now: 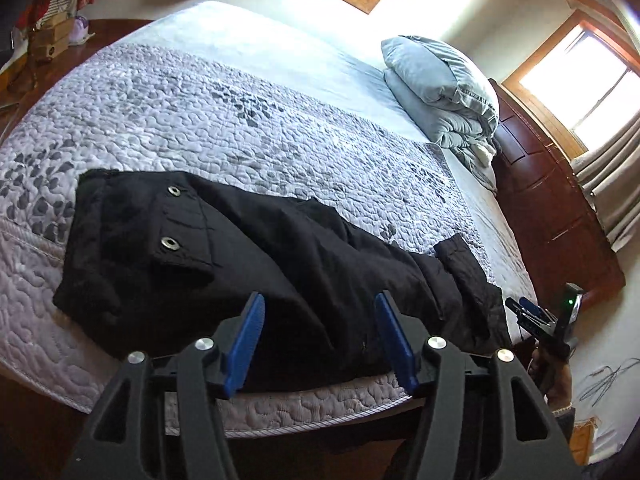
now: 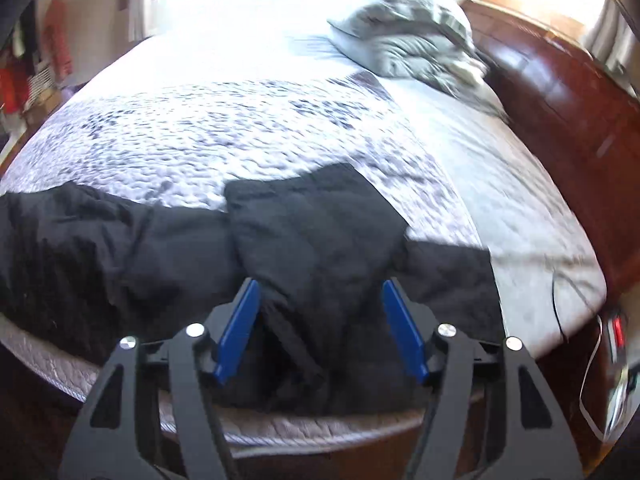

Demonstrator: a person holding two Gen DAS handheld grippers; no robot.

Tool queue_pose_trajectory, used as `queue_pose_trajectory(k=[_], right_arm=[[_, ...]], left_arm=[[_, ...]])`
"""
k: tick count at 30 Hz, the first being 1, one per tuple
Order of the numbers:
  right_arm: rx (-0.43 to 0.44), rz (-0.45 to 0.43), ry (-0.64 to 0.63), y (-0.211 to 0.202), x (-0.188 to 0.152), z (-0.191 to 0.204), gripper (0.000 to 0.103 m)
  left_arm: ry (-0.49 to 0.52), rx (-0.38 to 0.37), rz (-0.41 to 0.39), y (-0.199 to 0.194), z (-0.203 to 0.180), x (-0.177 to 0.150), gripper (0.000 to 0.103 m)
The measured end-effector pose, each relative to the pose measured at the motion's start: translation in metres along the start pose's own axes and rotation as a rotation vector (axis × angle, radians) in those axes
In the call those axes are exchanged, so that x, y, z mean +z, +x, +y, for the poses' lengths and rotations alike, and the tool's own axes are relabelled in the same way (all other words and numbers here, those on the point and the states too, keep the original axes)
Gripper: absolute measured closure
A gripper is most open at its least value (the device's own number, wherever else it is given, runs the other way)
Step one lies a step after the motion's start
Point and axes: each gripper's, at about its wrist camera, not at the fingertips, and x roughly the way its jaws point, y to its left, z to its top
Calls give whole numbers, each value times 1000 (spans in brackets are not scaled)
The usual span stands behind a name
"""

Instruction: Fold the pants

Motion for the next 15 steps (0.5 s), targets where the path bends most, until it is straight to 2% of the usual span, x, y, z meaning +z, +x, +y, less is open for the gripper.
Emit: queue_pose_trajectory(k=[4, 8, 11, 14, 15], right_arm=[[70, -10, -122, 33, 25, 32, 41], [8, 53, -262, 78, 41, 63, 40], [25, 135, -301, 106, 43, 77, 38], [-53, 159, -296, 127, 43, 73, 30], [-82, 158, -294, 131, 42, 71, 22]], left_arm=[[-35, -5, -17, 12, 5, -7, 44], [-40, 40, -54, 11, 6, -14, 37], [-12, 92, -50, 16, 3, -19, 33], [7, 127, -34, 22, -1, -24, 28], [2, 129, -25, 24, -1, -25, 27]])
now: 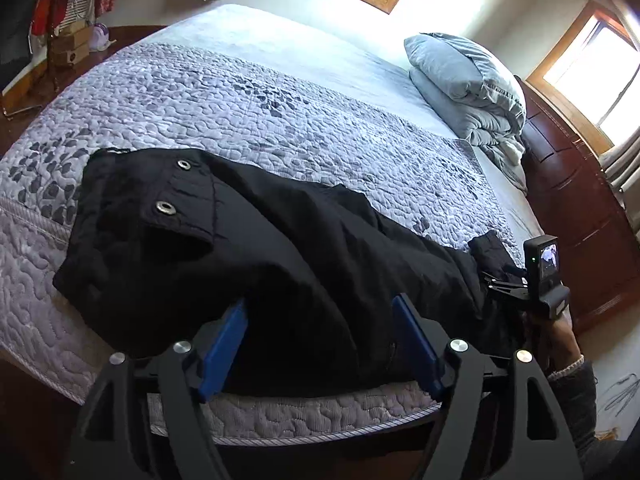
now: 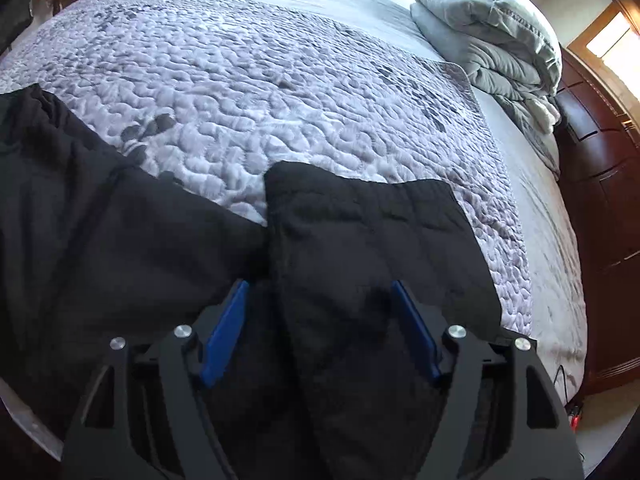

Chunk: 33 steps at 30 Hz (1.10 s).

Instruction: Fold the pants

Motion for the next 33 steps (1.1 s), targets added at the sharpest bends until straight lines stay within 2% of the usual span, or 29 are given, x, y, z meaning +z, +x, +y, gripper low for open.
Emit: queue_pose_trajectory(k=[1, 2, 3, 4, 5, 7, 9, 13, 15, 17, 20, 23, 27, 30, 33], right_arm=[[-25, 0, 5, 4, -1, -2, 17], [-40, 1, 11, 9, -2, -5, 17], [-25, 6, 29, 14, -3, -9, 24], [15, 5, 65, 18, -3, -14, 40], [61, 7, 117, 20, -4, -21, 49], [111, 9, 236, 20, -7, -42, 86], [167, -14, 349, 12, -13, -63, 94], [391, -108, 651, -10, -49, -124, 97], [485, -189, 782, -24, -74, -151, 97], [558, -256, 896, -37, -105, -177, 97], [622, -303, 1040, -41, -144, -209, 97], [563, -305, 1119, -41, -179, -230, 96], [515, -252, 1262, -25, -231, -242, 96], [472, -188, 1323, -10, -262, -240, 96], [470, -154, 1376, 5, -283, -232, 96]], left_arm=[[-5, 2, 7, 2, 0, -1, 24], [-10, 3, 12, 5, 0, -2, 23], [-11, 4, 15, 6, 0, -3, 22], [-9, 3, 19, 7, -1, -4, 22], [-8, 3, 24, 8, -2, -5, 22], [-13, 7, 35, 10, -3, -8, 21], [-13, 5, 44, 11, -4, -10, 21], [-12, 9, 61, 12, -7, -15, 20], [-19, 5, 68, 12, -7, -18, 19], [-20, 7, 72, 13, -8, -19, 19], [-19, 18, 74, 14, -11, -21, 19], [-9, 34, 65, 13, -16, -22, 19], [45, 103, 22, 8, -27, -26, 13], [50, 101, 32, 8, -28, -28, 13], [23, 88, 46, 8, -26, -30, 13]])
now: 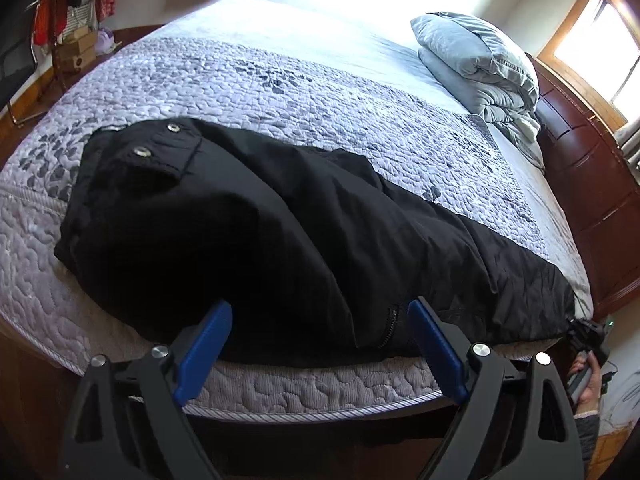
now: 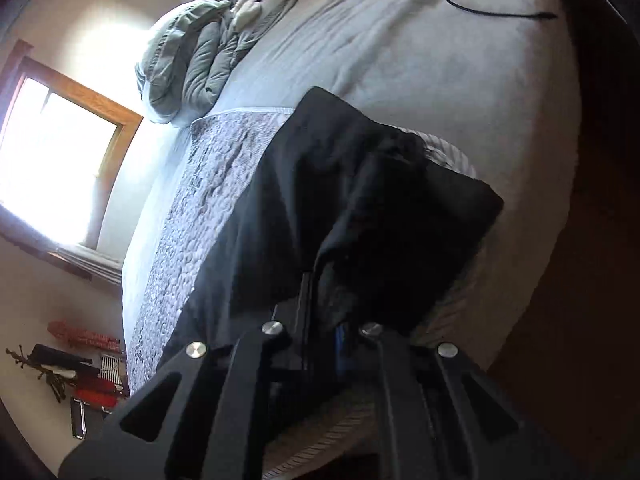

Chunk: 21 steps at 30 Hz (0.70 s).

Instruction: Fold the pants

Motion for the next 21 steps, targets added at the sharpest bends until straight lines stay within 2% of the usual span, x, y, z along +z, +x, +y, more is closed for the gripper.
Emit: queue_pose_trajectory(k=[3, 5, 6, 7, 10, 12, 14, 16, 17, 19, 21], right_arm=[[0, 0, 18, 4, -3, -7, 97], [-31, 4, 3, 3, -2, -2, 96], [-68, 12, -15, -1, -4, 0, 86], [-114, 19, -33, 0, -3, 4, 70], [-216, 28, -129, -8, -4, 25, 57], [-318, 21, -197, -17, -10, 39, 50], [-452, -11, -268, -30, -19, 57, 50], [-564, -76, -331, -46, -27, 78, 47], [-578, -108, -366, -55, -33, 90, 44], [-545, -149, -430, -66, -45, 112, 40], [-492, -165, -507, -70, -58, 140, 40]], left_arm=[[-18, 1, 8, 0, 4, -3, 13], [-28, 2, 2, -4, 8, -4, 13], [-36, -1, -10, -8, 11, -4, 13], [-44, -2, -20, -13, 15, -4, 13], [-88, 28, -62, -30, 35, -4, 10], [-152, 44, -85, -39, 54, -6, 8], [-234, 33, -84, -43, 74, -11, 8], [-327, -43, -65, -40, 92, -18, 8], [-350, -72, -55, -38, 95, -20, 8], [-398, -190, -16, -24, 95, -27, 8], [-413, -284, 17, -8, 86, -28, 8]])
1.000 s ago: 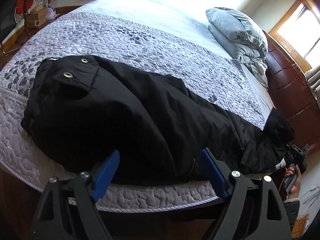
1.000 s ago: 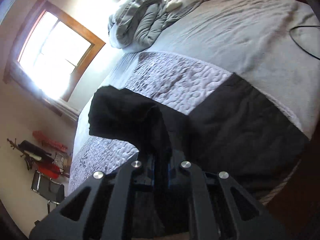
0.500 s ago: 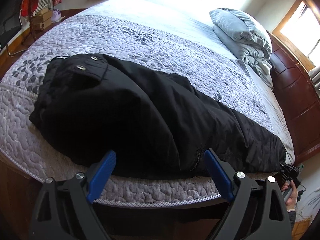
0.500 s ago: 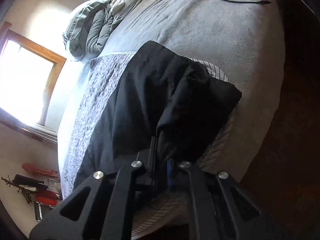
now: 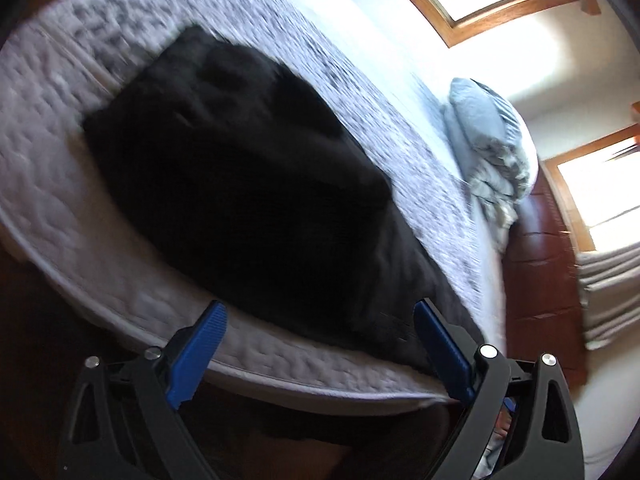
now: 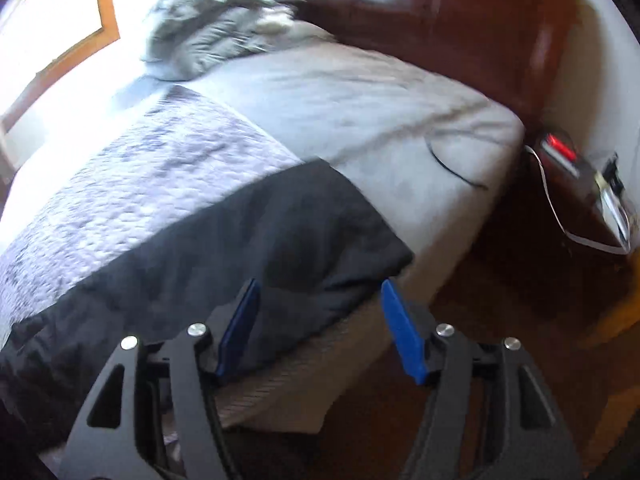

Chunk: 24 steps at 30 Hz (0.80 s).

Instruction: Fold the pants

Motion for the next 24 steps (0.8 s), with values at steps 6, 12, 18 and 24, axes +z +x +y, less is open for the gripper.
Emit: queue_pose_trajectory(k=[6, 12, 18, 24], right_arm=[[201, -32, -221, -16, -7, 99, 40], [440, 72, -455, -23, -54, 208, 42], [540, 97, -613, -49, -93, 273, 43], [561, 127, -635, -50, -100, 291, 43]], left_arm=[[-130, 18, -158, 9, 17, 31, 8], [-319, -30, -198, 10, 62, 67, 3], [0, 3, -332, -8, 7, 86, 45], [355, 78, -441, -34, -47, 76, 80]])
